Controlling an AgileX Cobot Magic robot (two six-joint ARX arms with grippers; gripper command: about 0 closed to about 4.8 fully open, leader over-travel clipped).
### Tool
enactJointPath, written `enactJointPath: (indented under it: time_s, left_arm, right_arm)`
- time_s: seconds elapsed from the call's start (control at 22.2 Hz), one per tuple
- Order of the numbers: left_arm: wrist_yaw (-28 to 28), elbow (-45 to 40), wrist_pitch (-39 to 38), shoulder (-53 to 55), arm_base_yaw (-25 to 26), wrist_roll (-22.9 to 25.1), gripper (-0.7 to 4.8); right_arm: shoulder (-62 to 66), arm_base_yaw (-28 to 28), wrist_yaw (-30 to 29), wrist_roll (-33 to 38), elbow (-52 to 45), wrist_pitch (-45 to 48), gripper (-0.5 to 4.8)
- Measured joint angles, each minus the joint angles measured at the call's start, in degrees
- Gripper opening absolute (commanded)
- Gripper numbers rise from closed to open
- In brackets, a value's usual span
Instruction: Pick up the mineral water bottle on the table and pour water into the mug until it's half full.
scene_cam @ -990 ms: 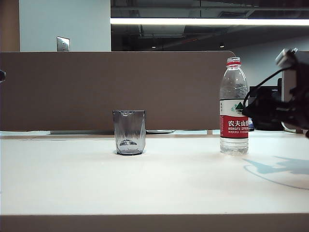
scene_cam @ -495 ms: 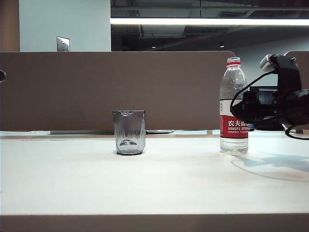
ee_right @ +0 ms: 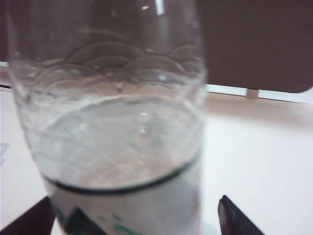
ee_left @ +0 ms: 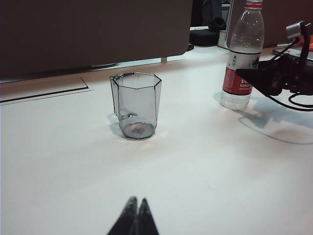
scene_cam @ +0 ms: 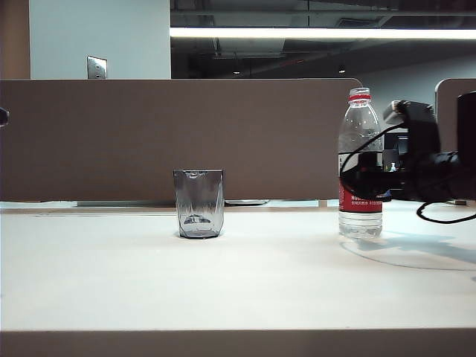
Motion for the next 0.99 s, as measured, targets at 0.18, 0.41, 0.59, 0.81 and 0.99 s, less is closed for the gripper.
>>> enactJointPath:
  time_s: [0.18, 0.41, 0.59, 0.81, 0.99]
  left_arm:
    - [0.0, 0.0, 0.0, 0.0, 0.0, 0.0, -0.05]
    - [0.0, 0.0, 0.0, 0.0, 0.0, 0.0, -0.05]
    - [0.0, 0.0, 0.0, 0.0, 0.0, 0.0, -0.05]
    - [0.0, 0.0, 0.0, 0.0, 0.0, 0.0, -0.05]
    - [0.0, 0.0, 0.0, 0.0, 0.0, 0.0, -0.05]
  right_arm:
    - [2.6, 0.9, -0.3, 0.0, 3.6, -0.1, 4.79]
    - [3.1, 1.2, 1.0, 0.5, 5.7, -0.2, 4.79]
    - [3.1, 1.2, 1.1, 0.8, 6.0, -0.4, 4.79]
    - [3.1, 1.2, 1.0, 0.8, 6.0, -2.4, 4.65]
    - [3.1, 1.2, 1.0, 0.8, 6.0, -2.4, 3.73]
